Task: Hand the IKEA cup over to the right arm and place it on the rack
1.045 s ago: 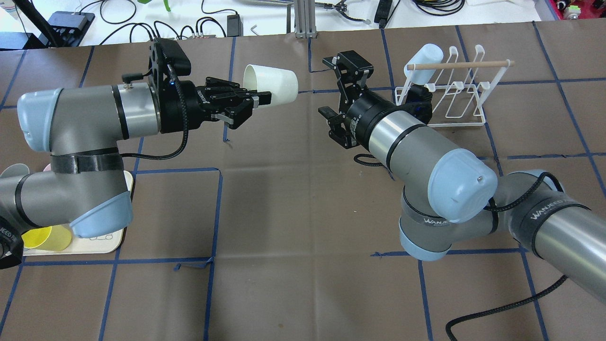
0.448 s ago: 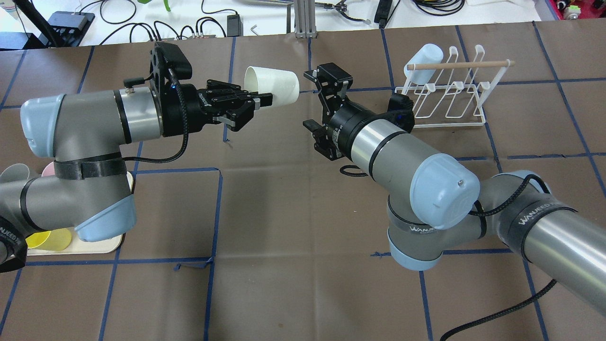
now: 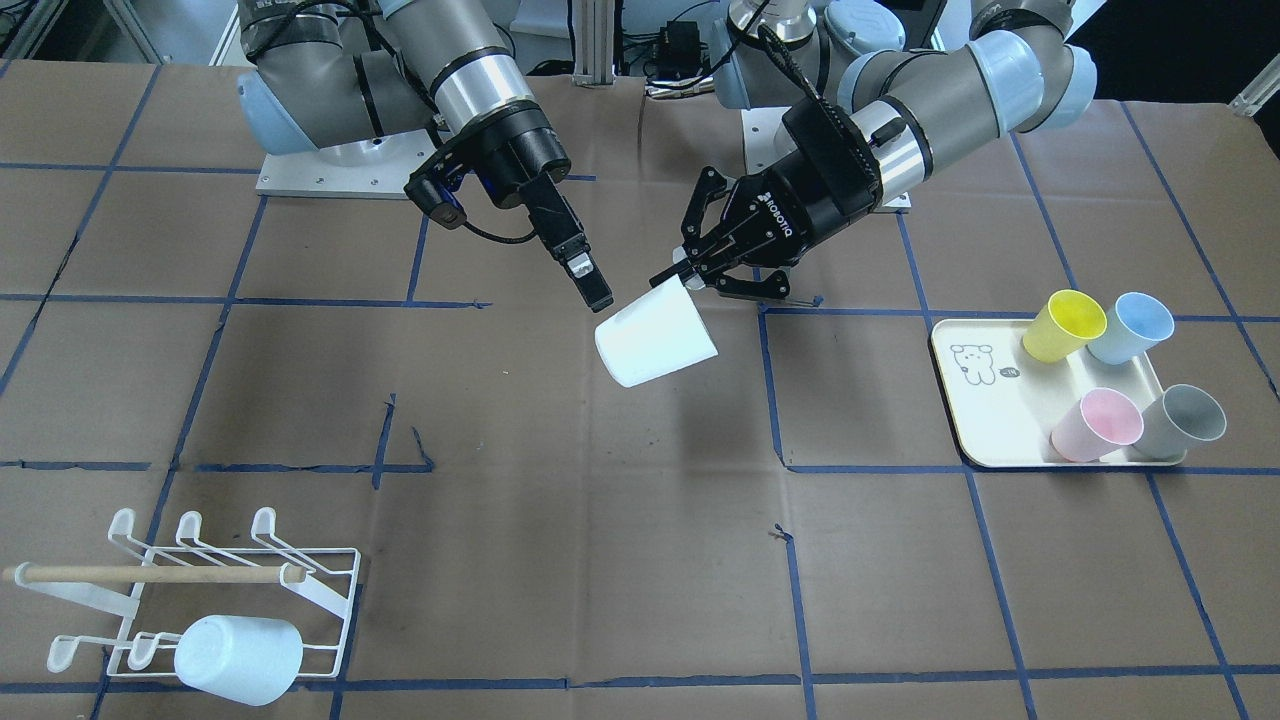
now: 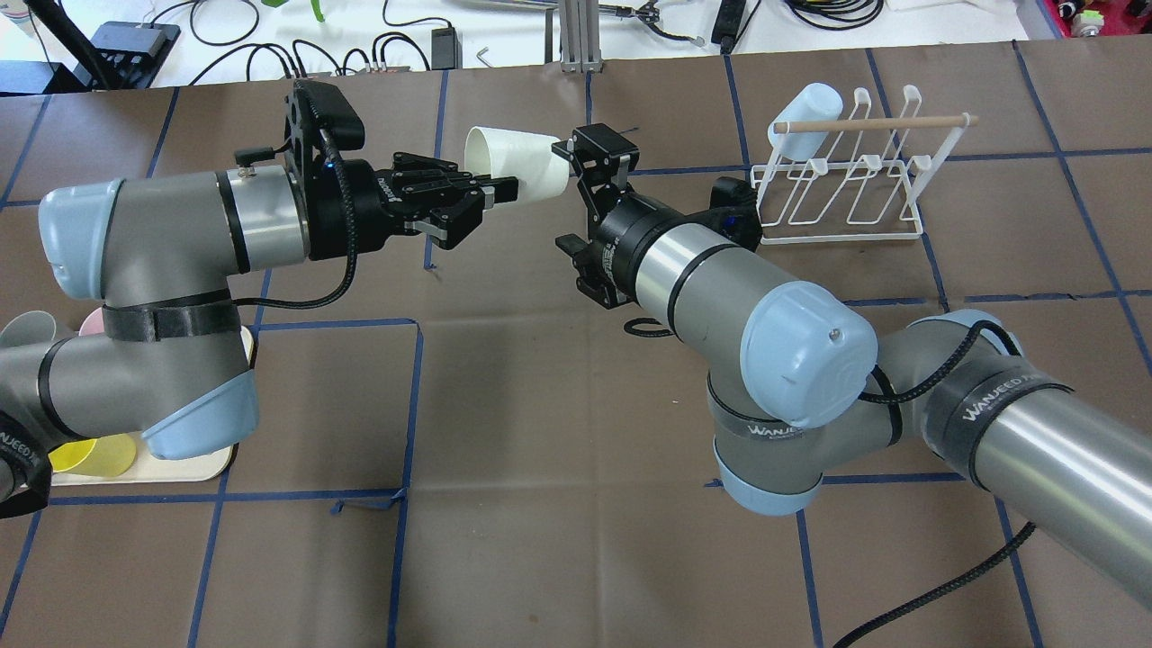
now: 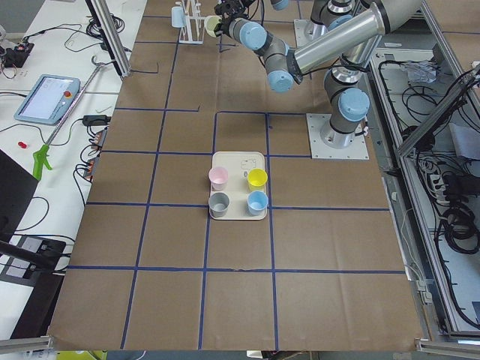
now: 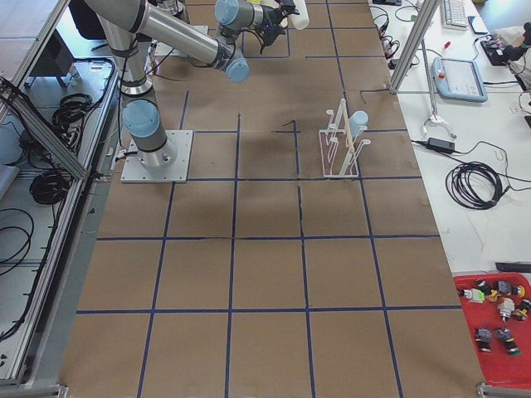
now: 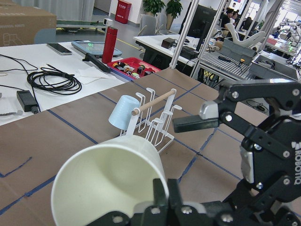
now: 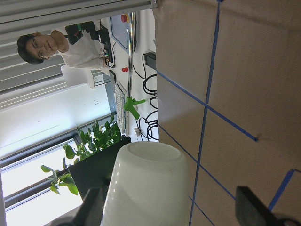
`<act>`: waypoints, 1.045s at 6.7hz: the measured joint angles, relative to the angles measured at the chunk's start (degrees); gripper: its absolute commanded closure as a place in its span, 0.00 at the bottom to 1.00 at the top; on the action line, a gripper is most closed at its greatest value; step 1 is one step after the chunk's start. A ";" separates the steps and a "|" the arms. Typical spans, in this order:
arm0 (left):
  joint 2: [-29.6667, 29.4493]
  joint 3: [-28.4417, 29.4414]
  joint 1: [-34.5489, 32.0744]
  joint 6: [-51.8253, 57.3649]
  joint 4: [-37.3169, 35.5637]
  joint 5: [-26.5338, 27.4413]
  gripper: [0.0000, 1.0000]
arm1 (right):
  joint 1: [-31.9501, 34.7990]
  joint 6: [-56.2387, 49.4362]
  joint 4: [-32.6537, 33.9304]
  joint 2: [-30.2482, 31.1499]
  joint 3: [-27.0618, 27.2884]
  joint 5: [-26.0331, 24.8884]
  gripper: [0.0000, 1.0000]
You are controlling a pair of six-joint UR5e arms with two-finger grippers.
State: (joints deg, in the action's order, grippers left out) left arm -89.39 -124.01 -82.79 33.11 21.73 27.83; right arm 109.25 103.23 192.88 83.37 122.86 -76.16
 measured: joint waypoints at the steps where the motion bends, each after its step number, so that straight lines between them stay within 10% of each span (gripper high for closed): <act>1: 0.03 0.00 0.00 -0.16 -0.01 0.00 0.94 | 0.58 1.49 -0.62 -0.77 -1.42 -0.27 0.01; 7: 0.26 0.00 0.00 -0.40 -0.02 -0.06 0.94 | 1.33 2.94 -0.92 -6.32 -7.10 -0.42 0.02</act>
State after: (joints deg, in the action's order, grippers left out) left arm -89.12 -124.01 -82.79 32.71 21.72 27.77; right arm 110.58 106.17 191.95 77.04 115.76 -76.58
